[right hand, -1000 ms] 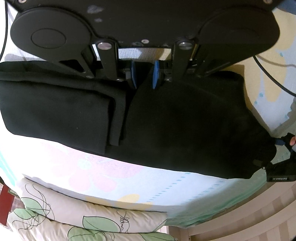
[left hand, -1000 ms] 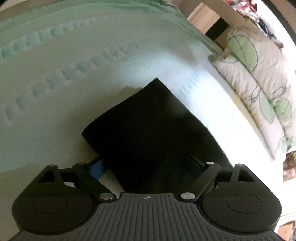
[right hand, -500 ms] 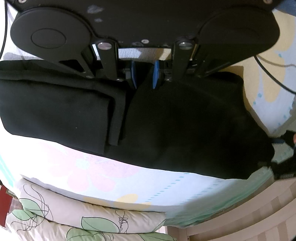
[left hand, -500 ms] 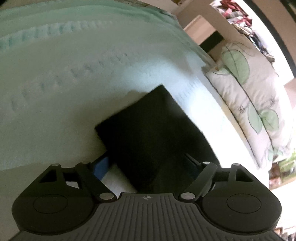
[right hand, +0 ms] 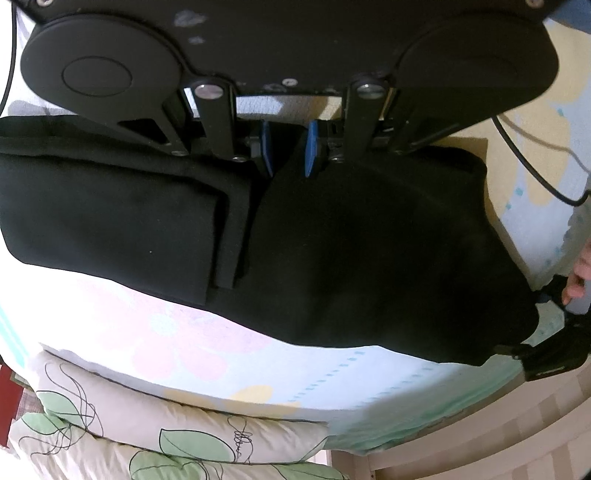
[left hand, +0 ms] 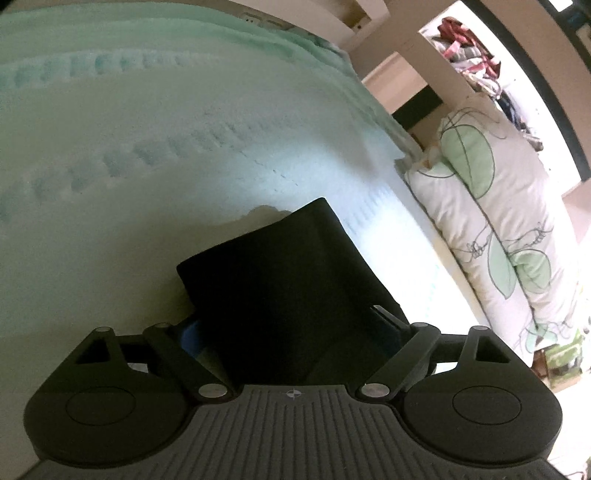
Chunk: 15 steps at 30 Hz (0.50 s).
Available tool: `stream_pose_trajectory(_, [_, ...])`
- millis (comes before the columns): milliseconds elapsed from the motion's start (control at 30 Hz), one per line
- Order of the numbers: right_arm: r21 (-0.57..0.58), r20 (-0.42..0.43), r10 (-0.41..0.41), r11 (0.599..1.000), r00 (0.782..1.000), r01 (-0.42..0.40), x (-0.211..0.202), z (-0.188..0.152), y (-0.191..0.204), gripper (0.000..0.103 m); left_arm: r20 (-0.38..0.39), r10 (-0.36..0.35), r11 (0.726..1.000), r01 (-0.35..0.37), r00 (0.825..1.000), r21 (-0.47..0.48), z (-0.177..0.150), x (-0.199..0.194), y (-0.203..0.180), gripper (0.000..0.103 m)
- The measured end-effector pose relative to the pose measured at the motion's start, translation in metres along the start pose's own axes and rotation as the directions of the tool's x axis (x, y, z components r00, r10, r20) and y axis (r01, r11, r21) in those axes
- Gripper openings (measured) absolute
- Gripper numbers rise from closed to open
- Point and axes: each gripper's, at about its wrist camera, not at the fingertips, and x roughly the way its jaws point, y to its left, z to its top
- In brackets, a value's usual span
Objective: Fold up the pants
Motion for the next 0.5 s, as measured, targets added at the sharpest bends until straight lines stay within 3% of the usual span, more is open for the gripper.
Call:
stream_pose_trajectory(33, [0.001, 0.002, 0.001, 1.0, 1.0, -0.001, 0.0, -0.001, -0.001, 0.021, 0.001, 0.009, 1.0, -0.009, 1.0, -0.01, 0.001, -0.001, 0.0, 0.077])
stream_pose_trajectory(67, [0.001, 0.003, 0.002, 1.0, 1.0, -0.002, -0.001, -0.001, -0.001, 0.021, 0.012, 0.047, 0.999, -0.047, 0.999, -0.025, 0.001, -0.003, 0.0, 0.041])
stream_pose_trajectory(100, [0.002, 0.005, 0.004, 1.0, 1.0, -0.004, -0.001, -0.002, -0.002, 0.021, 0.02, 0.095, 0.995, -0.095, 0.995, -0.031, 0.001, -0.004, 0.0, 0.025])
stream_pose_trajectory(133, [0.005, 0.006, 0.006, 1.0, 1.0, -0.006, -0.001, -0.002, -0.003, 0.021, 0.015, 0.093, 0.995, -0.092, 0.996, -0.033, 0.001, -0.007, 0.001, 0.015])
stream_pose_trajectory(200, [0.018, 0.01, 0.015, 1.0, 1.0, -0.015, -0.003, -0.002, -0.005, 0.021, 0.026, 0.097, 0.995, -0.097, 0.995, 0.0, 0.0, -0.015, -0.007, 0.009])
stream_pose_trajectory(367, [0.043, 0.037, 0.045, 0.998, 0.998, -0.047, -0.018, -0.003, -0.015, 0.021, 0.096, 0.134, 0.967, -0.152, 0.986, 0.205, -0.007, -0.042, -0.053, 0.008])
stream_pose_trajectory(500, [0.061, 0.158, 0.018, 0.998, 0.987, -0.028, -0.049, 0.0, -0.026, 0.021, 0.143, 0.109, 0.948, -0.146, 0.984, 0.282, -0.012, -0.066, -0.083, 0.008])
